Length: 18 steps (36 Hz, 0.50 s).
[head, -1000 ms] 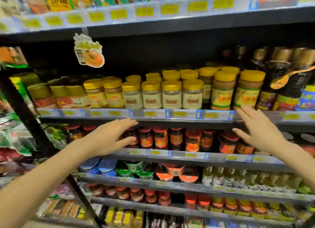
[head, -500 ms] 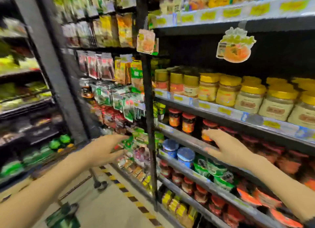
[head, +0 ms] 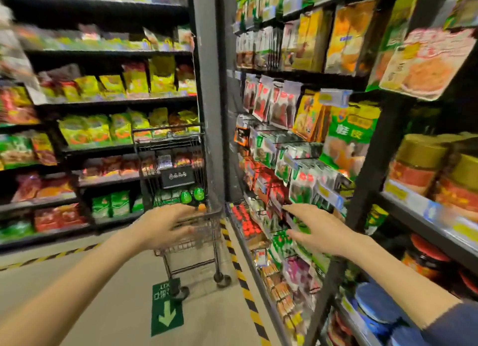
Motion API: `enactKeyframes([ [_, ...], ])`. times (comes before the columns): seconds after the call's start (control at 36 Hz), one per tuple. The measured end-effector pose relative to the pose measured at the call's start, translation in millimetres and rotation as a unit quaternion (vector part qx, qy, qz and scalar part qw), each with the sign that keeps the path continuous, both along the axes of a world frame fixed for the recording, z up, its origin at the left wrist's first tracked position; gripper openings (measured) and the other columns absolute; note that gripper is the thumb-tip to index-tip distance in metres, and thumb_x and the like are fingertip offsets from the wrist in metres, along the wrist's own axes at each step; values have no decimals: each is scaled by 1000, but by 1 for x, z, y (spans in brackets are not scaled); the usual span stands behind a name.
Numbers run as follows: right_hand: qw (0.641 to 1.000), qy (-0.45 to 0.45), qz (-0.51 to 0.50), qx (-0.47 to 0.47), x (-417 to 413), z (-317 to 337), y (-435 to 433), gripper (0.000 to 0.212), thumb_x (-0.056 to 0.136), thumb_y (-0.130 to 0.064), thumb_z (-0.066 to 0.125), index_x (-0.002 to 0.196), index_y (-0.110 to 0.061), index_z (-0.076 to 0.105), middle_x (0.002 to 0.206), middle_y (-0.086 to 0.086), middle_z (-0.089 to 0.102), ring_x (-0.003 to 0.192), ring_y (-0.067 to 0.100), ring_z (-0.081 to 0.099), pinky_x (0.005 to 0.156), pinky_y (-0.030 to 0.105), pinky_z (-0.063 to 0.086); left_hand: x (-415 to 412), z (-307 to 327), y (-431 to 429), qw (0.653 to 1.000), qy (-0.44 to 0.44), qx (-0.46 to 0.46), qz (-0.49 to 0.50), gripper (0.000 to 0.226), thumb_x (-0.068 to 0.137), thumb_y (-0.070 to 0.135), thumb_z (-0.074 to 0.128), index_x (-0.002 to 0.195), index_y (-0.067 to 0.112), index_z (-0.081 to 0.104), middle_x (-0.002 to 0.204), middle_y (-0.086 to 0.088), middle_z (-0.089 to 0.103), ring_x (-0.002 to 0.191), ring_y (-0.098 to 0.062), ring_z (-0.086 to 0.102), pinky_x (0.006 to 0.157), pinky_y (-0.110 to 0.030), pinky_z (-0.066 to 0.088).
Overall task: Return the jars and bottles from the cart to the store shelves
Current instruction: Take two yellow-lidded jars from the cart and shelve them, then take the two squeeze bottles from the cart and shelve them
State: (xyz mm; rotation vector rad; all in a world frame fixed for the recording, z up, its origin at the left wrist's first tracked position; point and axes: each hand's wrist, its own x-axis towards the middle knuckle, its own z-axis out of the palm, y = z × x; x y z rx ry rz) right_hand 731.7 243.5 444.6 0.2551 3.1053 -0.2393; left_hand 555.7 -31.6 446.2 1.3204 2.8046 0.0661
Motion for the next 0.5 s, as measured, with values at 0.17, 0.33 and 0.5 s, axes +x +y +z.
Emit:
enactKeyframes([
  [0.17,998,-2,54,-23,-86,-2,13,61,93,-44,48,146,-23,24,152,-4,29,139,12,29,111,28,27,-50,-12,4,998,-5,-7,63,60,92,49,43,143,20,31,148,3,39,132,-13,40,109,-28,32],
  [0.33,995,10,88,-37,-176,-13,18,62,92,-44,50,146,-24,27,150,-3,35,132,16,39,106,32,35,-110,-22,3,994,-18,-6,108,59,93,46,45,144,21,31,146,3,41,131,-12,42,106,-28,34],
  [0.5,993,16,103,-49,-266,-29,16,63,91,-42,52,145,-21,28,149,-3,35,137,15,33,111,32,31,-192,-32,-2,993,-25,-15,116,60,91,49,46,143,22,32,146,4,41,131,-14,41,108,-31,35],
])
